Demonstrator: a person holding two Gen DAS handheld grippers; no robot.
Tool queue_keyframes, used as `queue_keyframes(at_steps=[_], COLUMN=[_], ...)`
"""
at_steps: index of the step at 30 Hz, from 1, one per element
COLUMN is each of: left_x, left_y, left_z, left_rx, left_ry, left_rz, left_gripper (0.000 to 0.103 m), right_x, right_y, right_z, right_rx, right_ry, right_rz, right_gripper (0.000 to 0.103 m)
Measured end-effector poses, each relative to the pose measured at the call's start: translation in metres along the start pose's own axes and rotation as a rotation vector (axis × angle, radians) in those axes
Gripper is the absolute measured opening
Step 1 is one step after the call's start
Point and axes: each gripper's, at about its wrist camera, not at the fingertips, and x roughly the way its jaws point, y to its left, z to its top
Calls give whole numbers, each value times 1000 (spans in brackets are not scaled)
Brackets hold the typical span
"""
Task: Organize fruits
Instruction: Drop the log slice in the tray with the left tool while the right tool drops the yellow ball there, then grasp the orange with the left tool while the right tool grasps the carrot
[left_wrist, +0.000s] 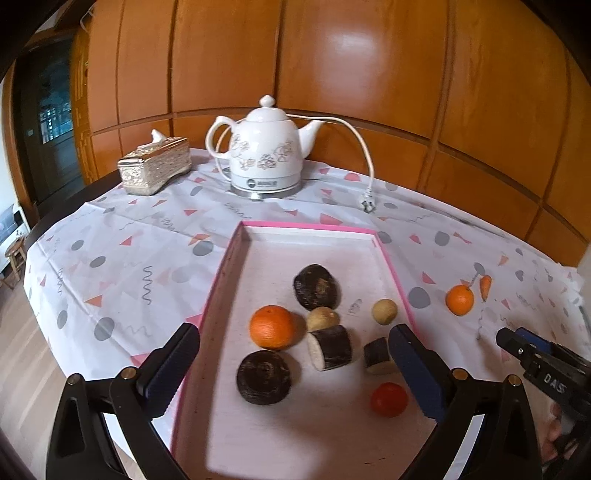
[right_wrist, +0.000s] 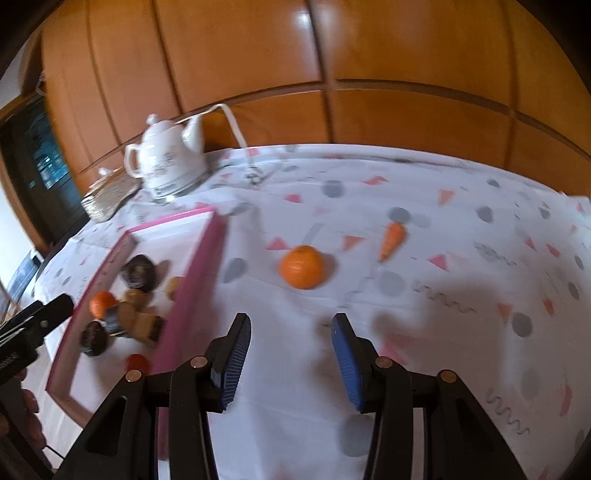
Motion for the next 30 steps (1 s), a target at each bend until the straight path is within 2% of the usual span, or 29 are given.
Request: queue_keyframes(at_steps=[6,13,16,19,26,30], left_x=[-3,-8,-6,-3,28,52], left_y=[-16,-47,-64,-84,-128,-153], left_z=[2,13,17,21,24,23], left_rx=[41,105,123,161,199,231], left_ry=[-8,-23,-8,2,99,133], left_rz=[-24,-137,-202,-232,-308,-300], left_gripper=[103,103,103,102,88,84], right_x=[-2,-6,-6,-5,-3,-1], right_y=[-35,-62,-71,-77,-89,-97], right_z=[-6,-7,-7,-8,-8,-4], right_rx=[75,126,140,149,170,175], right_ry=[0,-7,-4,-3,-4,-9], right_rz=[-66,-118,-127,-135,-140,-143], right_gripper=[46,46,46,46,46,46])
